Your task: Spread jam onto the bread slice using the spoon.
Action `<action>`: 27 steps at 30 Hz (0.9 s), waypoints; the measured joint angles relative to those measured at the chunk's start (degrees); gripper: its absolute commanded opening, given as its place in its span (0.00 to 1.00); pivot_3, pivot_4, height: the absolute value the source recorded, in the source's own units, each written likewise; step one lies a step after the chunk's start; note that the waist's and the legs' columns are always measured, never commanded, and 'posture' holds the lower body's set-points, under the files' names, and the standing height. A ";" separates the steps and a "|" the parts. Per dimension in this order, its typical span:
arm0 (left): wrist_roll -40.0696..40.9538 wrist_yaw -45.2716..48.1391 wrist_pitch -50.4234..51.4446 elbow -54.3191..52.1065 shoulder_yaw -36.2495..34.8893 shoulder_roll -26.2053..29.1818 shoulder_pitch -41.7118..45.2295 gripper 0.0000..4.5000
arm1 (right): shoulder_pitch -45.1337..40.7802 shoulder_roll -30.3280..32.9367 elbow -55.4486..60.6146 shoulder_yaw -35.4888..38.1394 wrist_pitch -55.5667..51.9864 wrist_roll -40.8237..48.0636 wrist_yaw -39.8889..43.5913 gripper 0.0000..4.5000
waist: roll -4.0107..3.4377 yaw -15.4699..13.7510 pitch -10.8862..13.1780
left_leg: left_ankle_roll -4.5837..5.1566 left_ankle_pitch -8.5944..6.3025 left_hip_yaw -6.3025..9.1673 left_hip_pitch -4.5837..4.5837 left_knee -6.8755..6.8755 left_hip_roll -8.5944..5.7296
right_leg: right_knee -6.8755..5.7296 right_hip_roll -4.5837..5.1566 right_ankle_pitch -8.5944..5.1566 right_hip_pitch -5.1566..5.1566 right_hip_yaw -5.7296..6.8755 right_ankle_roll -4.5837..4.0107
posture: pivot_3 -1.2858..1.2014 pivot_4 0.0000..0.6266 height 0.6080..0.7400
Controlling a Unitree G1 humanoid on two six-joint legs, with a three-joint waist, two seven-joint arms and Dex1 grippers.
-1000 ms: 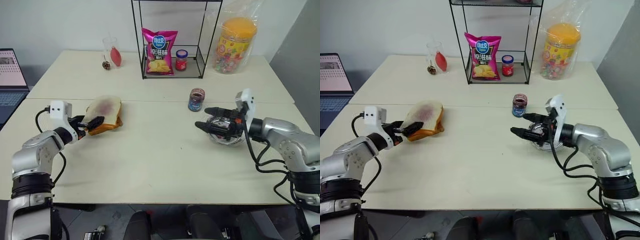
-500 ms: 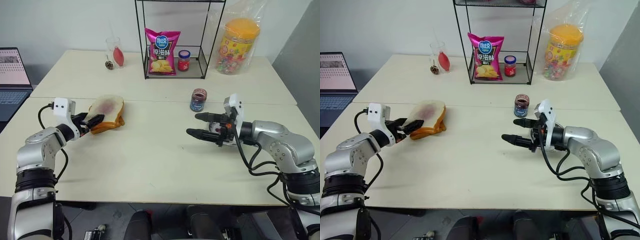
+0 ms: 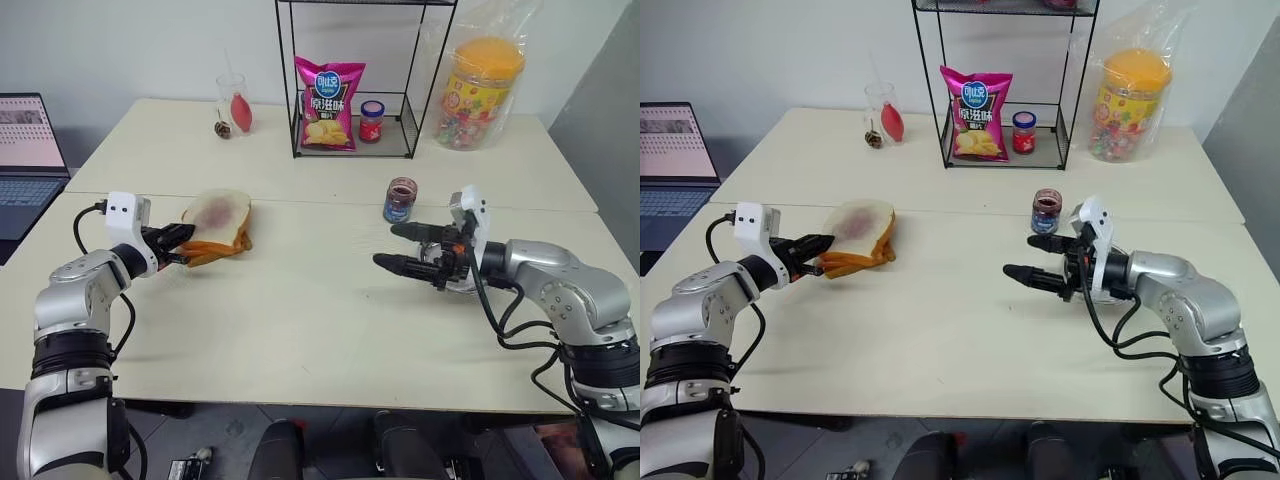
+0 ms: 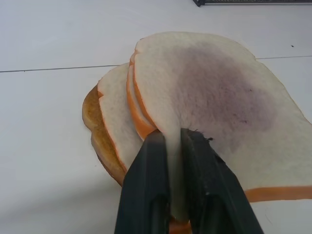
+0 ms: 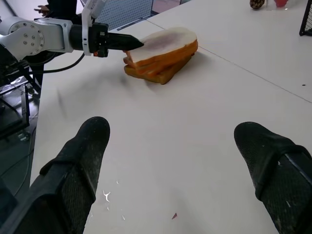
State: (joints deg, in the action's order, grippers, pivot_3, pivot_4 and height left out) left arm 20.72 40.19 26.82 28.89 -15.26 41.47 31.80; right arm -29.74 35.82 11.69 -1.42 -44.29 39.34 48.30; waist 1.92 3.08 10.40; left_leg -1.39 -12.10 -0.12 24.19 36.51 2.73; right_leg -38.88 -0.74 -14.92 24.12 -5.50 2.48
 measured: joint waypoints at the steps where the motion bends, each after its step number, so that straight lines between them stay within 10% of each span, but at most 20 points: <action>1: -0.34 0.00 -0.19 0.00 0.02 -0.04 0.06 0.00 | -0.03 0.00 -0.01 0.22 -0.02 0.00 -0.04 1.00 | 0.00 -0.01 0.00 | 0.00 0.00 0.00 0.00 0.00 0.00 | 0.00 0.00 0.00 0.00 0.00 0.00 | 0.52 0.24 1.00; 14: 3.64 4.75 -0.81 -11.39 -0.95 0.86 2.38 0.00 | -1.13 0.74 -0.80 1.58 -0.32 -0.02 0.12 1.00 | 0.01 -0.08 0.01 | 0.00 0.00 0.04 0.17 0.20 0.02 | -0.02 -0.01 0.03 0.04 0.03 0.04 | 0.52 0.24 1.00; 27: 0.43 -3.85 -2.98 -1.41 -1.74 0.69 1.09 0.00 | -1.20 0.72 -0.82 2.06 -0.31 -0.19 0.06 1.00 | 0.00 0.12 0.01 | 0.00 0.00 0.01 0.16 0.25 0.03 | -0.06 -0.03 0.03 0.04 0.00 0.04 | 0.52 0.24 1.00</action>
State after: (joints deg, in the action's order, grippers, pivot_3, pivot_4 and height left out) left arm 21.14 36.34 23.84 27.49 -16.99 42.15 32.89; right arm -30.93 36.53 10.87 0.64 -44.60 39.15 48.36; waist 1.92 3.20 10.41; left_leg -1.39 -12.10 -0.11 24.35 36.76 2.76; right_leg -38.94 -0.77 -14.89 24.16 -5.50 2.52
